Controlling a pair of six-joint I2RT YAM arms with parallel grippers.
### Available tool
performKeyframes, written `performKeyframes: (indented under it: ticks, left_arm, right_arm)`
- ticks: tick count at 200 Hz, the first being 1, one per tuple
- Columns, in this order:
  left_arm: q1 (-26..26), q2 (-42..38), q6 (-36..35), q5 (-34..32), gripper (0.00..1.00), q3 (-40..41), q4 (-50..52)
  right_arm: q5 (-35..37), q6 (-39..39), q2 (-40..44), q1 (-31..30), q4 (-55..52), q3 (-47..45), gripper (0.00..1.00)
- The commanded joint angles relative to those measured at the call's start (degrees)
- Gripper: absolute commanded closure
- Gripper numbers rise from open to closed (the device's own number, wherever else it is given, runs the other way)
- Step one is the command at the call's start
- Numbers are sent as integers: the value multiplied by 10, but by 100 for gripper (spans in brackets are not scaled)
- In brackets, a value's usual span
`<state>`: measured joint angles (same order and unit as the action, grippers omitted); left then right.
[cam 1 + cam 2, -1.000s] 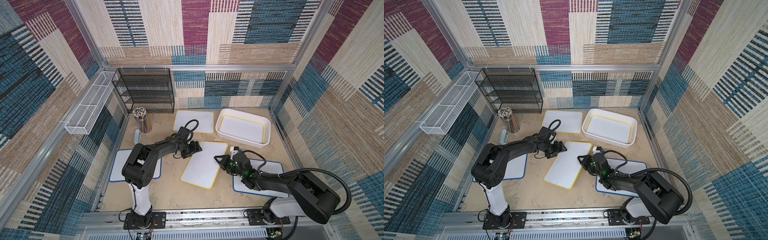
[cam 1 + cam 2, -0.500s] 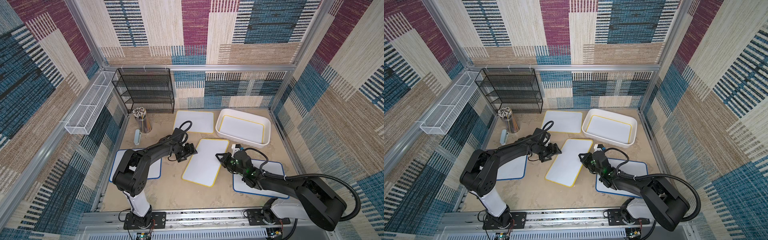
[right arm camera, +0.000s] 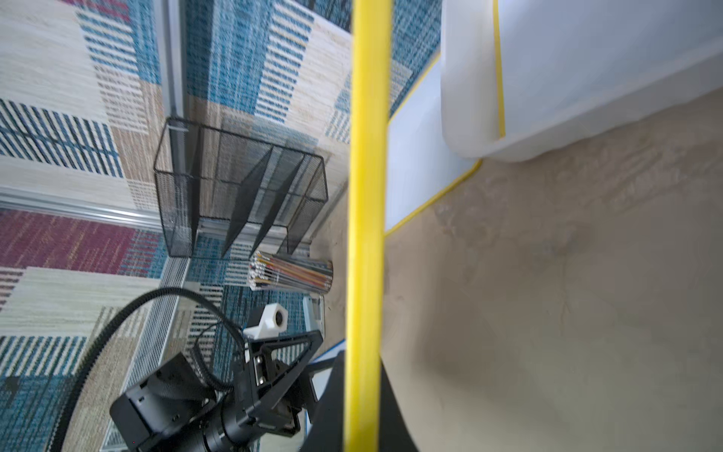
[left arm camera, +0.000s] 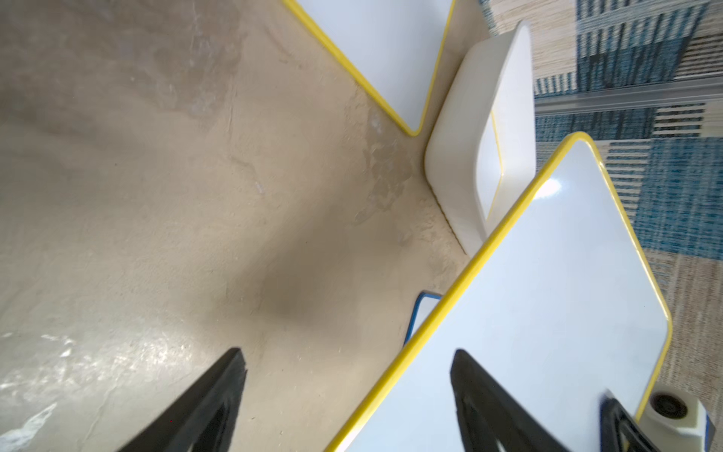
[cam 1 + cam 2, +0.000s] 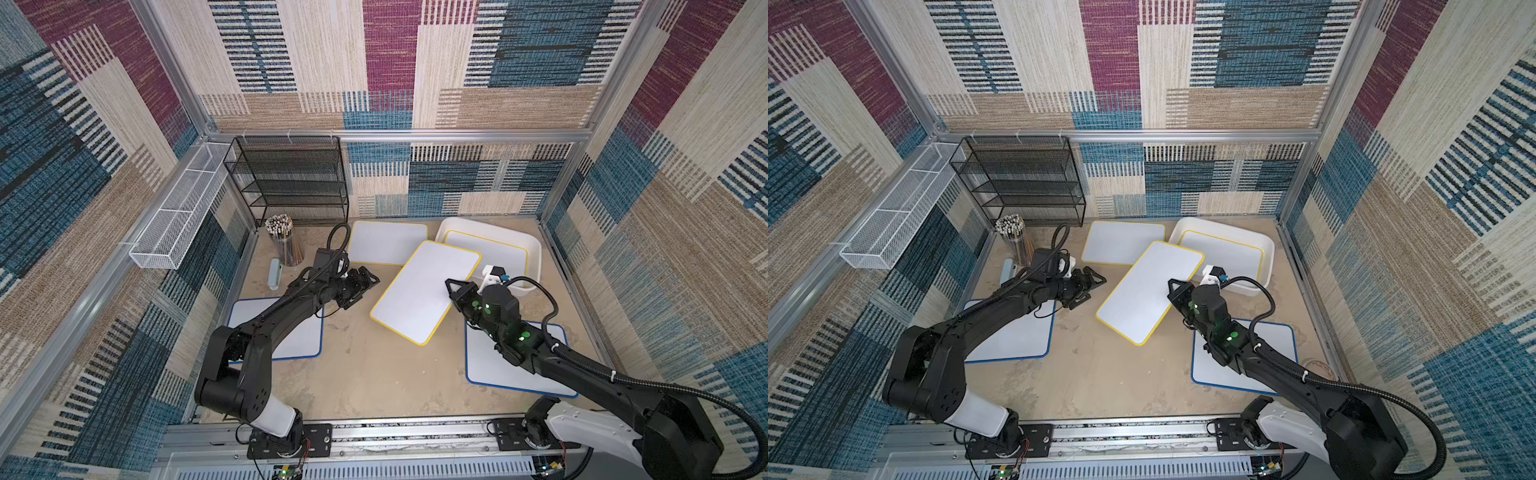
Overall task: Put the whiteboard into the storage box
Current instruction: Pick up the whiteboard at the center of the board, then place the whiteboard in the storage box.
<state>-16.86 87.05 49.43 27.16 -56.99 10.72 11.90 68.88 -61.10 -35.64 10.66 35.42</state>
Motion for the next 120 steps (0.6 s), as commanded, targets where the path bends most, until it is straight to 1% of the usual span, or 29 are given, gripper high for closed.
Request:
performKeyframes:
  ticks: [1, 44, 68, 100, 120]
  left_arm:
    - [2, -26, -27, -15, 15, -3, -13]
    - [-1, -54, -49, -24, 15, 0, -16]
    - [-7, -66, -73, -30, 15, -3, -16]
    - [-31, -83, -122, -58, 15, -10, -11]
    - [-55, -88, -167, -88, 15, -24, 9]
  right_arm:
    - [80, 31, 6, 11, -3, 34, 97]
    - [201, 124, -25, 34, -60, 112, 95]
    - [243, 194, -49, 53, -104, 147, 94]
    - [290, 333, -83, 73, -190, 178, 94]
    - [315, 396, -99, 80, -219, 184, 92]
